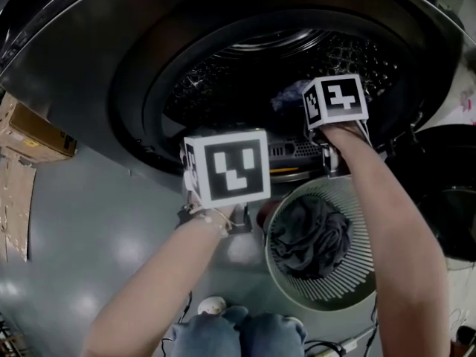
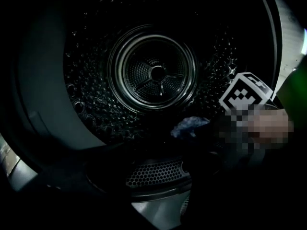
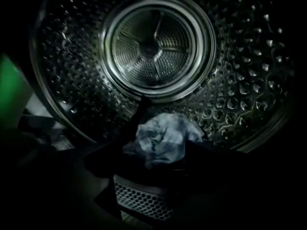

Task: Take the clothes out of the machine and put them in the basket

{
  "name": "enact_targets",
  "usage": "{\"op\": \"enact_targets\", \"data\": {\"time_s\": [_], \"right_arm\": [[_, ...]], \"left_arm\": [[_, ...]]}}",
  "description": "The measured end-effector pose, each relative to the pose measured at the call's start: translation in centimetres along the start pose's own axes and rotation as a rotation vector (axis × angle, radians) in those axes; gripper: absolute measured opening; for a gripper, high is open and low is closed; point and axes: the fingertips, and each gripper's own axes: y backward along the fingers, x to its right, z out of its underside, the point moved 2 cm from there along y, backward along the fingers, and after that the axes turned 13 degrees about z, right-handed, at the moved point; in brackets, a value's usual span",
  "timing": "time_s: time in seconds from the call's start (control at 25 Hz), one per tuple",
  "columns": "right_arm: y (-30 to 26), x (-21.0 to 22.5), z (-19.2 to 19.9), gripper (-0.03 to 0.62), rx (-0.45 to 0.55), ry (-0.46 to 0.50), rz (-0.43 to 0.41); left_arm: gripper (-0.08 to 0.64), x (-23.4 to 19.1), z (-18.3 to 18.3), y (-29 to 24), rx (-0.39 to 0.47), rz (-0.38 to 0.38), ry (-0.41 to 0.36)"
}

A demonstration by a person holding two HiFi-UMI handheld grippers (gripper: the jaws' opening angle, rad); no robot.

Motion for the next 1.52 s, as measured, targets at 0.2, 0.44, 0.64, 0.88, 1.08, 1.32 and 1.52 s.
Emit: {"op": "enact_targets", "data": {"time_s": [0.2,0.44,0.64,0.88,1.08,1.32,1.52], "right_arm": [[-3.1,-0.3,0.7,0.405,-0.106,0.182,0.06],[-6.1,0.3,2.1,0.407,-0.316,0.33,0.221],[-6.8,1.1,2.1,0.092,-0.328,0.628,0.338],[-3.2,-0.3,-0.1,0.038,0.045,0.534,0.226],[1.1,-0.6,0.7,0.037,0.205,0.454,0.166],[8.2,-0.6,0.1,0.035,0.415,0.373,0.148],[12.7,-0.1,0.7,0.035,0.429,0.322,0.123]], "left_arm": [[0.336,0.2,0.3,0.2,0.026,0.005,-0.026],[0.334,0.8,0.1,-0.3,0.071,0.073,-0.073],[0.334,0.9,0.3,-0.4,0.07,0.087,-0.116],[0.334,1.5,0.4,0.4,0.06,0.11,-0.116],[0.325,2.0,0.6,1.9,0.049,0.109,-0.112],[0.31,4.2,0.0,4.7,0.054,0.128,-0.179],[0.304,4.9,-0.6,6.7,0.033,0.131,-0.191]]}}
